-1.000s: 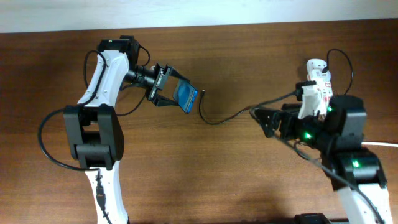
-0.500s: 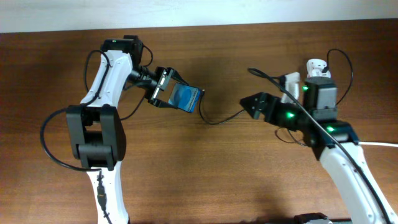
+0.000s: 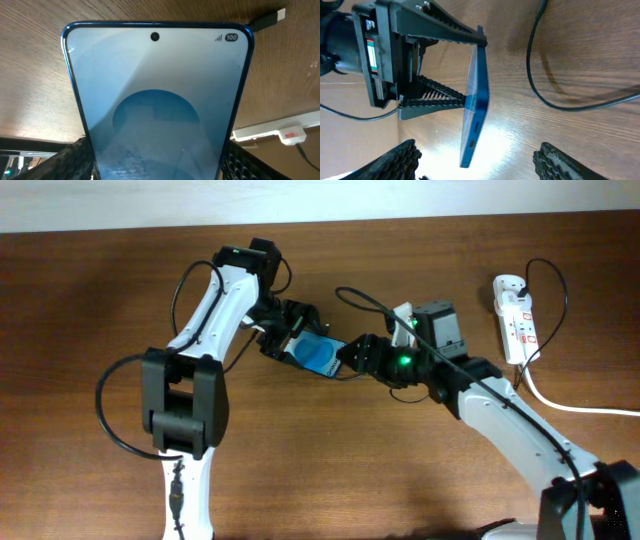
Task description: Plug charger to phone and switch on socket
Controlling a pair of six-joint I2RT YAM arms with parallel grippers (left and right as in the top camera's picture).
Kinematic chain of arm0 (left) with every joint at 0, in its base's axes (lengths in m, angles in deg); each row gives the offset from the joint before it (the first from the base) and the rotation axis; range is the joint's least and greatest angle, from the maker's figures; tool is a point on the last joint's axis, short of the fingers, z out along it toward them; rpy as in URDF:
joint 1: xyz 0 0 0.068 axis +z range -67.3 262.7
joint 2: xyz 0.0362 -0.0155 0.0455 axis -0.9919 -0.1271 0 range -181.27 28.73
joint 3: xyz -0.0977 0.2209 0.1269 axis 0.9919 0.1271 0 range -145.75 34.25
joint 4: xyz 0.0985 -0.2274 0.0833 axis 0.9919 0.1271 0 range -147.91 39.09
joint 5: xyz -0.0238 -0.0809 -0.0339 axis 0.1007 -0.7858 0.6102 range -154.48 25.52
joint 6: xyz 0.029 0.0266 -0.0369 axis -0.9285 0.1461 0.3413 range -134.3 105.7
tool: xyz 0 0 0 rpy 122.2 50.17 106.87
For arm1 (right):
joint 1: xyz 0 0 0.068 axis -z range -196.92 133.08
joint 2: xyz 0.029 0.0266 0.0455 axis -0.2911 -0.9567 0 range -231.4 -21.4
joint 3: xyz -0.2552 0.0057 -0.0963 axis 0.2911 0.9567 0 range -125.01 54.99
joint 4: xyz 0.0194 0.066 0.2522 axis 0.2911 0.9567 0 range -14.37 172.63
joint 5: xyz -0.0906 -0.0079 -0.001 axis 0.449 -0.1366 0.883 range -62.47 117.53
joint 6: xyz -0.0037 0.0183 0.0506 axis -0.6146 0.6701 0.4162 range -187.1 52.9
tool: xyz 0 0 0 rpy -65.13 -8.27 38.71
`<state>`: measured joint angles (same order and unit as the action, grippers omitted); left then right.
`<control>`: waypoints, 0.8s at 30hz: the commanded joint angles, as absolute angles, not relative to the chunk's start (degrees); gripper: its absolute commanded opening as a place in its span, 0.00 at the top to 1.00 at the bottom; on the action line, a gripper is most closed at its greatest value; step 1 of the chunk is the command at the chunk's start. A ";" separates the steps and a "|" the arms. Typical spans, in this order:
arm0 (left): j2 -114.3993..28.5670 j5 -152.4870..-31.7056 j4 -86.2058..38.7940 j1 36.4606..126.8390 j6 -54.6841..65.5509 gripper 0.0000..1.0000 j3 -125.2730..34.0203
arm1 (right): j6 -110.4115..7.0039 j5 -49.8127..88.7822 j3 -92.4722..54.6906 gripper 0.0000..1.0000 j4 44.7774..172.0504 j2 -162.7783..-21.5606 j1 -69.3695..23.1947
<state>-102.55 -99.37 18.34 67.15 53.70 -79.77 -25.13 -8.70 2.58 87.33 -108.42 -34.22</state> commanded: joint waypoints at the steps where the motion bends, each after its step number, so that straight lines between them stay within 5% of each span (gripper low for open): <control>1: -102.73 -99.13 17.64 66.78 56.02 1.00 -81.14 | -22.52 -4.81 1.62 0.25 86.92 -109.88 -36.50; 15: -102.73 -96.29 16.26 64.96 56.46 1.00 -81.14 | -18.35 3.69 1.62 0.31 81.56 -114.98 -40.98; 24: -102.73 -96.38 16.28 64.46 56.87 1.00 -81.14 | -18.83 3.37 1.62 0.55 79.84 -116.07 -40.98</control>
<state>-102.55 -95.90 16.17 64.48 55.85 -79.77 -18.20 2.88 2.58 80.19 -115.76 -40.61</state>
